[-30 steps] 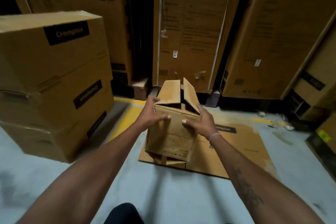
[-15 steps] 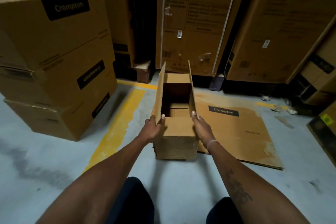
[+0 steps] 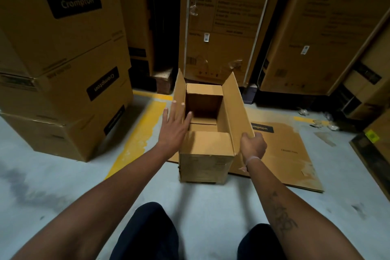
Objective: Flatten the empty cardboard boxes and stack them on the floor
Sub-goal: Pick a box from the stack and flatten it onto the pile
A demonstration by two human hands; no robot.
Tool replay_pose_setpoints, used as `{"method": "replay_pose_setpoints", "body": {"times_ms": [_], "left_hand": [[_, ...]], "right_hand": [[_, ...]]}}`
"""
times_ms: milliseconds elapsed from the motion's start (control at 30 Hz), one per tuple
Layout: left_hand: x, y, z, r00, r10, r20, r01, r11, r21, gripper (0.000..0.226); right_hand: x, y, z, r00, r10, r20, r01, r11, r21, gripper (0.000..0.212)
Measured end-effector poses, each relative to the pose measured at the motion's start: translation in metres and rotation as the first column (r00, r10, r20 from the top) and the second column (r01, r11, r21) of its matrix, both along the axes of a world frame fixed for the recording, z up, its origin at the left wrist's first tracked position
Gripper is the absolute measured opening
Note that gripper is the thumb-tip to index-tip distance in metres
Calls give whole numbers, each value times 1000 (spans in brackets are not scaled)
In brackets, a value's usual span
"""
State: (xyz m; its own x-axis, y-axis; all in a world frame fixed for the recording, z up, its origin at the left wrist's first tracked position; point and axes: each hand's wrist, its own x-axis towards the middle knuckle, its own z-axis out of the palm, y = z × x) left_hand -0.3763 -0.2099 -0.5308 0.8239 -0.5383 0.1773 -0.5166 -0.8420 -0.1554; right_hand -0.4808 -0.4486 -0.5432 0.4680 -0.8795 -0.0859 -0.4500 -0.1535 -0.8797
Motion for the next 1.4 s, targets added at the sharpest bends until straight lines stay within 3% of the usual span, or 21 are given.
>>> {"method": "replay_pose_setpoints", "body": {"times_ms": [67, 133, 200, 267, 333, 367, 433, 500, 667, 733, 833, 967, 1100, 1233, 1267, 1333, 1400], "left_hand": [[6, -3, -2, 1000, -9, -28, 14, 983, 183, 59], [15, -3, -10, 982, 46, -183, -2, 972, 234, 46], [20, -2, -23, 931, 98, -353, -31, 981, 191, 47], [20, -3, -36, 863, 126, -490, -107, 992, 66, 49], [20, -8, -47, 818, 127, -561, -178, 983, -37, 51], [21, -12, -51, 795, 124, -593, -214, 973, -84, 50], [27, -20, -57, 734, 109, -671, -303, 936, -179, 45], [35, -26, -62, 692, 98, -715, -358, 907, -223, 42], [43, -29, -62, 653, 71, -754, -364, 902, -231, 46], [47, -24, -58, 641, 56, -765, -353, 907, -230, 44], [47, -19, -50, 612, 33, -790, -373, 893, -251, 57], [52, -13, -42, 590, 10, -808, -389, 880, -273, 75], [68, -3, -42, 654, 127, -745, -349, 925, -149, 81], [61, -13, -44, 787, 100, -609, -144, 989, -23, 72], [56, -19, -45, 807, 73, -586, -92, 996, -2, 72], [44, -29, -47, 835, 8, -550, 4, 1000, 20, 70], [32, -36, -52, 846, -60, -529, 87, 996, 27, 68]], "right_hand": [[-2, -7, 3, 998, -49, -45, 49, 999, -16, 40], [-3, -14, -2, 983, -60, -173, 39, 991, -124, 55], [-3, -22, -14, 905, -39, -423, -117, 935, -336, 67], [-1, -32, -27, 785, -17, -619, -365, 794, -485, 74], [9, -40, -34, 671, 117, -732, -604, 659, -449, 70], [15, -42, -37, 623, 220, -750, -670, 646, -367, 66], [26, -38, -40, 568, 419, -709, -708, 688, -159, 62], [31, -32, -45, 615, 510, -601, -653, 757, -27, 59], [44, -40, -50, 784, 487, -384, -467, 871, 152, 41], [49, -42, -43, 802, 472, -367, -450, 881, 149, 42], [51, -34, -40, 743, 459, -487, -511, 859, 32, 53], [42, -6, -23, 694, 466, -549, -532, 845, 44, 39], [23, 32, -14, 700, 559, -445, -495, 828, 263, 20], [17, 60, -27, 650, 660, -377, -511, 747, 425, 34], [20, 61, -31, 680, 620, -393, -491, 782, 384, 43], [30, 58, -38, 723, 458, -518, -479, 872, 101, 58], [37, 50, -34, 724, 335, -603, -560, 795, -232, 67]]}}
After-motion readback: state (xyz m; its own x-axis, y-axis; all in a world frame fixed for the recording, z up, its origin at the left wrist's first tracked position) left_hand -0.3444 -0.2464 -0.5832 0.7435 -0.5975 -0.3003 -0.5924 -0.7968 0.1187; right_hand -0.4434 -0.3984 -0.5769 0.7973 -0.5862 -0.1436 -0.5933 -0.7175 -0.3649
